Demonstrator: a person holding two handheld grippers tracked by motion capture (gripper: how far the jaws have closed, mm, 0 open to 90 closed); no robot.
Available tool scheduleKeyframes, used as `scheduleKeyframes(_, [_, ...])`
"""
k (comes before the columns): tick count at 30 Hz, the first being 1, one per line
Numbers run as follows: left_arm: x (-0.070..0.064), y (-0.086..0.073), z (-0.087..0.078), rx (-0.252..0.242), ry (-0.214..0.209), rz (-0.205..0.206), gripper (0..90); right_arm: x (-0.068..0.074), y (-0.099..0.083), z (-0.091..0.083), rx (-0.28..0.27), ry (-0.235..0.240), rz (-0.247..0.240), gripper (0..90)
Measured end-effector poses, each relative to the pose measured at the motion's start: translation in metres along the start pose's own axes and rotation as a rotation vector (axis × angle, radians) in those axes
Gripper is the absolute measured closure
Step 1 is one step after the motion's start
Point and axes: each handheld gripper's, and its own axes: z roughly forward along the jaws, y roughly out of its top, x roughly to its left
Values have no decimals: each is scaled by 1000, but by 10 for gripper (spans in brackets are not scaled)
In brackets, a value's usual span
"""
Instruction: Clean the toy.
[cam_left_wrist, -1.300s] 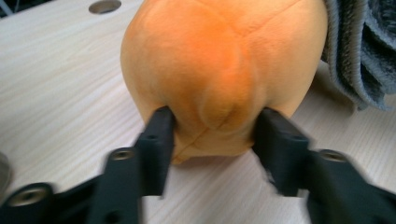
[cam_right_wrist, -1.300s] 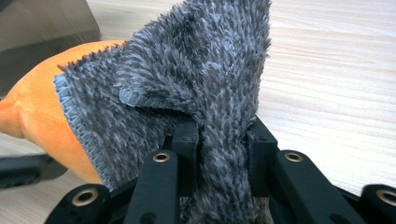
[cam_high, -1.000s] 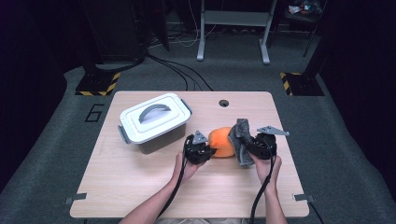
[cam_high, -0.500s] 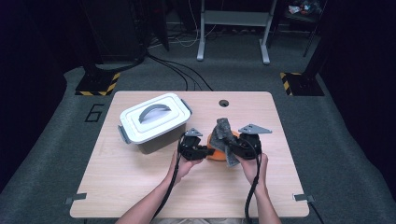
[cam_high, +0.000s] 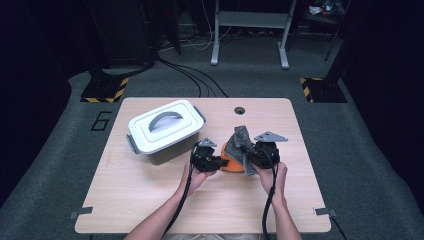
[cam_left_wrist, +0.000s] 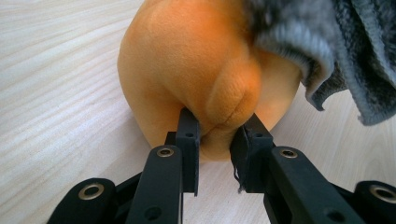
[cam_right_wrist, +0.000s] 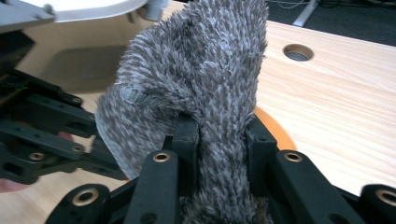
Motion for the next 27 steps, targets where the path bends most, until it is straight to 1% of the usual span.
scheduleKeyframes(3, [0,0,0,-3,-2,-4,738,-6,-3,-1,5,-19,5,706])
scheduleKeyframes(6, [0,0,0,-3,-1,-3,738,-12,-6,-1,9,-29,22,706])
scheduleKeyframes(7, [0,0,0,-3,-1,-3,738,-15,-7,-1,12,-34,34,706])
scheduleKeyframes(10, [1,0,0,-4,-3,-4,738,-24,-11,0,15,-51,46,705])
scheduleKeyframes(12, [1,0,0,-4,-5,-3,738,-31,-15,1,30,-74,72,705])
scheduleKeyframes(13, [1,0,0,-4,-5,-3,738,-35,-17,2,34,-82,78,705])
scheduleKeyframes(14, [1,0,0,-4,-5,-1,738,-41,-20,4,46,-87,101,705])
scheduleKeyframes(16, [1,0,0,-5,-6,-2,738,-49,-24,7,63,-100,123,705])
scheduleKeyframes(17, [1,0,0,-6,-7,-1,738,-51,-26,8,73,-106,135,705])
scheduleKeyframes(18, [1,0,0,-6,-7,-1,738,-53,-28,8,73,-99,139,705])
scheduleKeyframes(19, [1,0,0,-6,-6,0,738,-53,-29,7,65,-93,146,705])
scheduleKeyframes(21, [2,-1,0,-5,-3,-2,738,-50,-28,2,46,-88,142,705])
scheduleKeyframes(22, [2,-1,0,-6,-2,-3,738,-47,-26,-1,32,-78,138,705])
scheduleKeyframes(23, [2,-1,0,-5,-1,1,738,-43,-23,-6,11,-61,128,705])
scheduleKeyframes(24, [2,-1,0,-5,-1,1,738,-40,-21,-8,1,-54,117,705])
scheduleKeyframes(25, [2,-1,0,-6,-1,0,738,-34,-17,-12,-18,-42,96,705])
scheduleKeyframes(27, [2,-1,0,-1,-4,2,738,-24,-10,-17,-49,8,96,705])
